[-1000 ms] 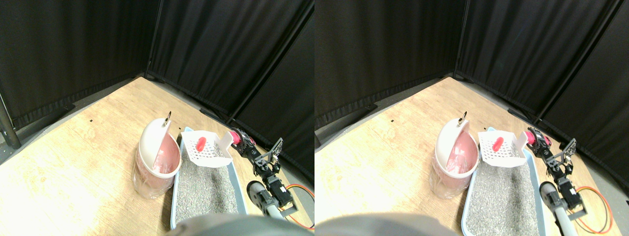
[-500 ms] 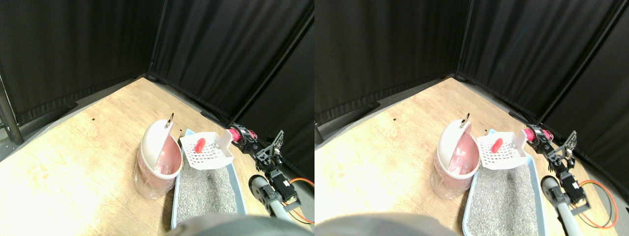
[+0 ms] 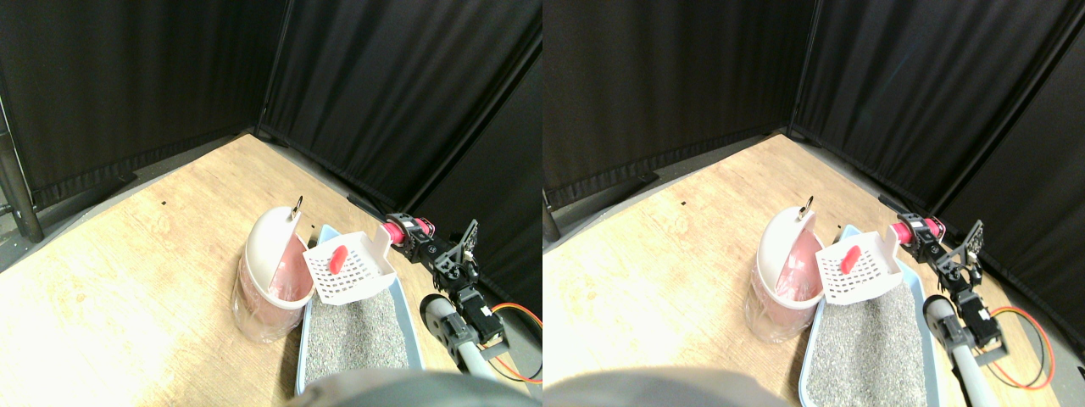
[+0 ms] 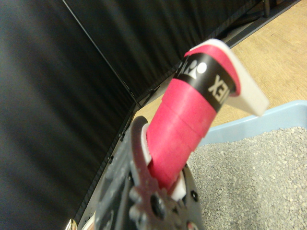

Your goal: Scoop (unimanual)

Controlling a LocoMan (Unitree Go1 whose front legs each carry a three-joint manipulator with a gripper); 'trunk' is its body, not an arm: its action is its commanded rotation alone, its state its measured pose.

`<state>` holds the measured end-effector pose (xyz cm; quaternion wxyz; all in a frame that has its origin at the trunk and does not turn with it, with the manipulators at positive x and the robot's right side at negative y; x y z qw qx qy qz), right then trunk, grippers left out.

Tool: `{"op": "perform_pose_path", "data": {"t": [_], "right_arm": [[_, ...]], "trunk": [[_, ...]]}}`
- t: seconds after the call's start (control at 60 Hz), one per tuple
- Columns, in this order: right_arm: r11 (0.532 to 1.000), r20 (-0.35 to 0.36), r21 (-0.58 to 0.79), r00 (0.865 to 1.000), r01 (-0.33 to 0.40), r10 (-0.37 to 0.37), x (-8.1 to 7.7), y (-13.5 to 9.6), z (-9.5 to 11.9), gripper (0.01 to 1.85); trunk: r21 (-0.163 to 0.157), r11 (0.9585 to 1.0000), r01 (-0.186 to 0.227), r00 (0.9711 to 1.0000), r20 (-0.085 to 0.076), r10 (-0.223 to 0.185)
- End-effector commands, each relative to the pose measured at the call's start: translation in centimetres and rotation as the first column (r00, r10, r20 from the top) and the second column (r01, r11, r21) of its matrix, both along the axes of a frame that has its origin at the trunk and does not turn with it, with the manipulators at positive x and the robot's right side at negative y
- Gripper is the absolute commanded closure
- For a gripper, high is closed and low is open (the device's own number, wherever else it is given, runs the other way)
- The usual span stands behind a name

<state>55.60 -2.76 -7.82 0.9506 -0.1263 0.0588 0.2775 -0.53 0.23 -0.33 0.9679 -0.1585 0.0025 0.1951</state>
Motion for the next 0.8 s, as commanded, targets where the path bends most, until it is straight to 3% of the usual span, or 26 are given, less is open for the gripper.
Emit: {"op": "perform_pose_path", "data": {"t": [0.017, 0.2, 0.483, 0.517, 0.55, 0.617, 0.667, 0.7, 0.8], "right_arm": [[0.999, 0.058, 0.001, 0.998, -0.034, 0.034, -0.1, 1.0, 0.9, 1.81], [0.999, 0.078, -0.048, 0.997, -0.021, 0.025, -0.2, 1.4, 1.1, 1.81], [0.993, 0.123, -0.092, 0.990, 0.075, -0.064, -0.6, 1.5, 2.1, 1.81], [0.993, 0.133, -0.093, 0.989, 0.073, -0.060, -0.4, 1.5, 2.2, 1.81], [0.992, 0.151, -0.102, 0.987, 0.072, -0.056, -0.1, 1.4, 2.2, 1.68], [0.993, 0.159, -0.092, 0.986, 0.071, -0.056, 0.1, 1.3, 2.3, 1.78], [0.990, 0.193, -0.120, 0.980, 0.075, -0.051, 0.3, 1.2, 2.5, 1.69], [0.990, 0.196, -0.119, 0.979, 0.075, -0.051, 0.4, 1.2, 2.6, 1.81], [0.987, 0.209, -0.141, 0.977, 0.079, -0.049, 0.3, 1.3, 2.9, 1.68]], "trunk": [[0.000, 0.9999, -0.011, 0.9996, -0.025, 0.011], [0.001, 1.0000, -0.009, 0.9996, -0.027, 0.009], [0.004, 1.0000, -0.007, 0.9996, -0.027, 0.007], [0.006, 1.0000, -0.006, 0.9996, -0.027, 0.006], [0.006, 1.0000, -0.006, 0.9996, -0.027, 0.006], [0.006, 1.0000, -0.006, 0.9996, -0.027, 0.006], [0.007, 1.0000, -0.001, 0.9997, -0.026, 0.002], [0.007, 1.0000, -0.001, 0.9997, -0.026, 0.002], [0.008, 1.0000, 0.001, 0.9996, -0.028, 0.000]]}}
